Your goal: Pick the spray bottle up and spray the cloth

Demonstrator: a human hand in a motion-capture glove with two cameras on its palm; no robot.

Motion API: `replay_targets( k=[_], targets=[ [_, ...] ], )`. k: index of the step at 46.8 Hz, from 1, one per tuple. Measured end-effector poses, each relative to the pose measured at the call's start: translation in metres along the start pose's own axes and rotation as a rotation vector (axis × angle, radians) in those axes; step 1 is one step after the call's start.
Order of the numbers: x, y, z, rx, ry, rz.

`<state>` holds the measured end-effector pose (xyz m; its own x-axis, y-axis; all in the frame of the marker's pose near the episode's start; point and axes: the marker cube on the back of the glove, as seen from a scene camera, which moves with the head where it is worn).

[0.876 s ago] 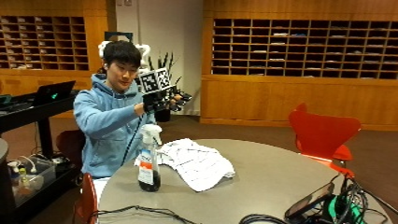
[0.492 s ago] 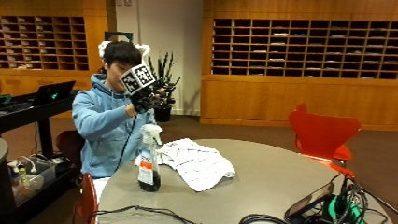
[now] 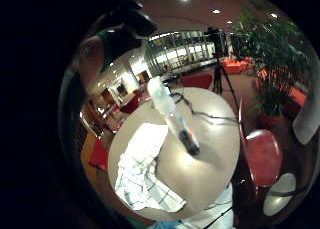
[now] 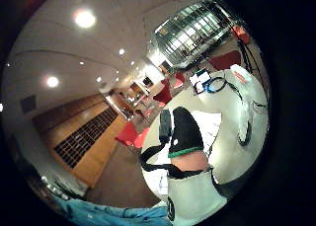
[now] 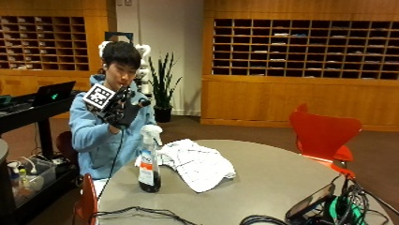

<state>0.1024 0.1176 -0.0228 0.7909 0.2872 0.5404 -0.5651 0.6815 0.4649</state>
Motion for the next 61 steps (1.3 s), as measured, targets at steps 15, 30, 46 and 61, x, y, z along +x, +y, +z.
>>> replay_targets(
  k=[15,30,46,61],
  targets=[
    [0.074,-0.006,0.036,0.144,-0.051,0.093],
    [0.112,-0.021,0.077,0.072,-0.182,0.267],
    [0.118,-0.044,0.110,0.006,-0.288,0.397],
    [0.115,-0.067,0.134,-0.019,-0.395,0.528]
  ],
)
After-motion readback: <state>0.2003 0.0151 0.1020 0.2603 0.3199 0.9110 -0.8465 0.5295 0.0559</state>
